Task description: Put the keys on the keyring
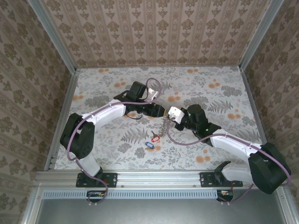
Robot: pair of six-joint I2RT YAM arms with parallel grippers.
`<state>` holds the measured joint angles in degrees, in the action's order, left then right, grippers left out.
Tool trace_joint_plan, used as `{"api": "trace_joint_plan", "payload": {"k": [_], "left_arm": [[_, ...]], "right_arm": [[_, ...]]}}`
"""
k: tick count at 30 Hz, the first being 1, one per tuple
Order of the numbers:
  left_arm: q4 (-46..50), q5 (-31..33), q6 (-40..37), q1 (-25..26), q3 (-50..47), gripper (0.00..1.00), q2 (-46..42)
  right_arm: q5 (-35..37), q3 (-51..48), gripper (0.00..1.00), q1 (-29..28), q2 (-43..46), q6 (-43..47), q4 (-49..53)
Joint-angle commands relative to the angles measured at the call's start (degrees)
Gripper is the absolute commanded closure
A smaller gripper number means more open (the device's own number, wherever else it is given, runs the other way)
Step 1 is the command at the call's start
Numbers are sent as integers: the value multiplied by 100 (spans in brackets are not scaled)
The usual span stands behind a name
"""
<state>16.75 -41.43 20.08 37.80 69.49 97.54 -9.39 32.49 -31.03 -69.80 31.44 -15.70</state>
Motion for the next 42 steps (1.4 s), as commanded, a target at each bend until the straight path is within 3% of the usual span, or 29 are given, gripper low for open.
{"api": "trace_joint_plan", "payload": {"k": [1, 10, 22, 28, 35, 42], "left_arm": [[343, -488, -345, 8, -14, 53, -131], [-411, -1060, -120, -45, -147, 47, -184], [-690, -867, -154, -80, -201, 38, 48], [-986, -1100, -22, -80, -162, 37, 258], [-1206, -1305, 118, -63, -137, 41, 425], [-1377, -1598, 152, -38, -154, 52, 331]], "right_arm": [[34, 19, 100, 81, 19, -140, -338], [-98, 14, 100, 123, 53, -106, -293], [-125, -67, 100, 167, 144, -132, -354], [-142, -67, 100, 176, 144, -167, -363], [-134, -41, 100, 185, 116, -202, -381], [-85, -32, 100, 198, 85, -236, -398]]}}
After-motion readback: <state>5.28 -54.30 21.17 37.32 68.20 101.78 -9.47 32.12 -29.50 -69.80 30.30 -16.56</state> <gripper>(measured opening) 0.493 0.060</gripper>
